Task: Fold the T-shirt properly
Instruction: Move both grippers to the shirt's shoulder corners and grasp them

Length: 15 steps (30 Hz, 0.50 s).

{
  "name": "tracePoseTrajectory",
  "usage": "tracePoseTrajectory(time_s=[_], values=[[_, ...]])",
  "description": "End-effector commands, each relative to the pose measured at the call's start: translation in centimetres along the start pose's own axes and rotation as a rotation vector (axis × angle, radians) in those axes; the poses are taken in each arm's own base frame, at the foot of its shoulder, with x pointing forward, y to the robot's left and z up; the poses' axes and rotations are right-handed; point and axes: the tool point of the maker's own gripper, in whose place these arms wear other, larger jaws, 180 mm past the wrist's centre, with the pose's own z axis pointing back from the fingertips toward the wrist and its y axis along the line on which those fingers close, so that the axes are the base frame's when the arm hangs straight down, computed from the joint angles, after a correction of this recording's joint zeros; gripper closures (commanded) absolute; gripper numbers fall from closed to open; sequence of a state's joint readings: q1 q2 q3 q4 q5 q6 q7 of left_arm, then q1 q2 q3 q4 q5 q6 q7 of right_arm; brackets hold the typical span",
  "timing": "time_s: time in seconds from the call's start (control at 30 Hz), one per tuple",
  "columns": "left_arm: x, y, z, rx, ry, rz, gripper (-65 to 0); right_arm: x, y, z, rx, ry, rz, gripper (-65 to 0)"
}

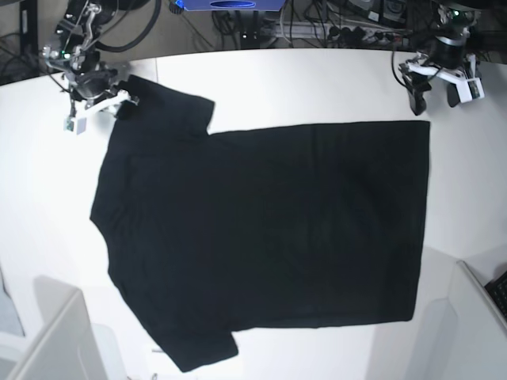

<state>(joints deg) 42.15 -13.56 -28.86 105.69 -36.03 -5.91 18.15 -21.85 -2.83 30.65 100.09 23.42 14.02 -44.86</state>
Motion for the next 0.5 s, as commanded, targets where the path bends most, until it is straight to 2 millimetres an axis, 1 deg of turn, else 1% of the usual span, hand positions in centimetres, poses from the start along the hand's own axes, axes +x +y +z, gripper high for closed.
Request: tracePoseTrajectory(time_s=[0.0, 0.13, 0.27, 0.33, 0.4, 0.47], values=[[1.0, 0.2, 0.2, -0.004, -0.026, -0.008, -50.7, 0.3, -0.2, 0.1, -0.001, -0.002, 0.011, -31.2], [1.5, 0.3, -0.1, 0.001, -0.035, -0.003, -50.5, -0.8, -0.2, 0.2, 0.004, 0.026, 0.014, -31.1], [2.1, -0.2, -0.7, -0.011, -0.054, 0.011, -50.4, -2.7, 1.3, -0.1, 0.043, 0.077, 0.046, -30.6], [1.4, 0.1, -1.1, 0.003, -0.044, 0.039, -50.4, -3.3, 2.1, -0.3, 0.062, 0.093, 0.060, -30.6], [1.1, 0.5, -1.7, 0.016, -0.043, 0.060, -50.4, -3.9, 2.4, -0.3, 0.070, 0.108, 0.066, -30.6], [0.4, 0.8, -2.1, 0.023, -0.027, 0.073, -50.4, -4.0, 2.4, -0.2, 0.070, 0.109, 0.066, -30.5]])
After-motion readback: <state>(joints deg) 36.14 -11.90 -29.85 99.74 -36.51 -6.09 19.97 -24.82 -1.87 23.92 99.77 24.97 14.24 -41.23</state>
